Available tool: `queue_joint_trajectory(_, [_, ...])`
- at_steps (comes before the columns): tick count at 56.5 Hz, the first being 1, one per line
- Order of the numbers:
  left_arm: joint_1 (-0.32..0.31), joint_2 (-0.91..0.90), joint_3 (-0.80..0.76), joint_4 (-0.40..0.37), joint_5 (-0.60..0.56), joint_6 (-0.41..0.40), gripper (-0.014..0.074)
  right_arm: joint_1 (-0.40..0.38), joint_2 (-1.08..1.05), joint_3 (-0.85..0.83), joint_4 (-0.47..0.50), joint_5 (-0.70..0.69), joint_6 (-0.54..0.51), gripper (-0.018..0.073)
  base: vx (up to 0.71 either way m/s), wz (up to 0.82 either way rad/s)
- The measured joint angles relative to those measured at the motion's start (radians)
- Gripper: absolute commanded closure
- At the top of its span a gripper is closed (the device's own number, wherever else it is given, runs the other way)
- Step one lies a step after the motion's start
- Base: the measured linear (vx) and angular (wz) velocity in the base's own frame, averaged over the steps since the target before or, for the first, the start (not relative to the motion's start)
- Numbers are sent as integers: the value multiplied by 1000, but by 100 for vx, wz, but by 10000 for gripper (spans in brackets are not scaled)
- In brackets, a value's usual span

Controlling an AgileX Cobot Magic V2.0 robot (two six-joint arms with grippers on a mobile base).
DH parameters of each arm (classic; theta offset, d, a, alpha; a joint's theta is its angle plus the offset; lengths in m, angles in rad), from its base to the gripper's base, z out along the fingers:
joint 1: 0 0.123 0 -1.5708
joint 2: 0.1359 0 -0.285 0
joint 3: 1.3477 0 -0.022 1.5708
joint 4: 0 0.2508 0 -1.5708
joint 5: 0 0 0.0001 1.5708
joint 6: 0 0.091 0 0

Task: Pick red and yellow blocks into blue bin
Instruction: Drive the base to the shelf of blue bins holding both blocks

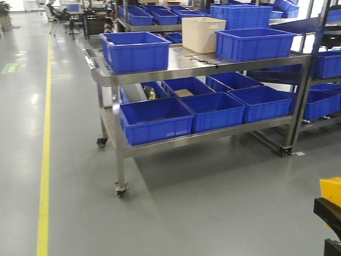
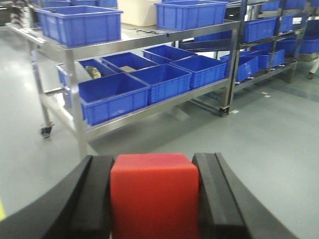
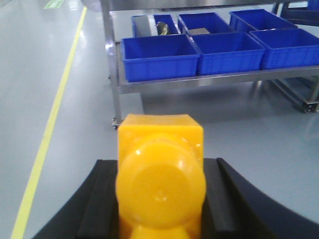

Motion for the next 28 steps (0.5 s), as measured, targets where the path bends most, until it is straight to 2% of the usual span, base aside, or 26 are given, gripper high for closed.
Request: queue_joint_trajectory(28, [0, 0, 0, 0, 0, 0, 594, 0, 0, 0, 0, 0, 0, 569, 50, -35])
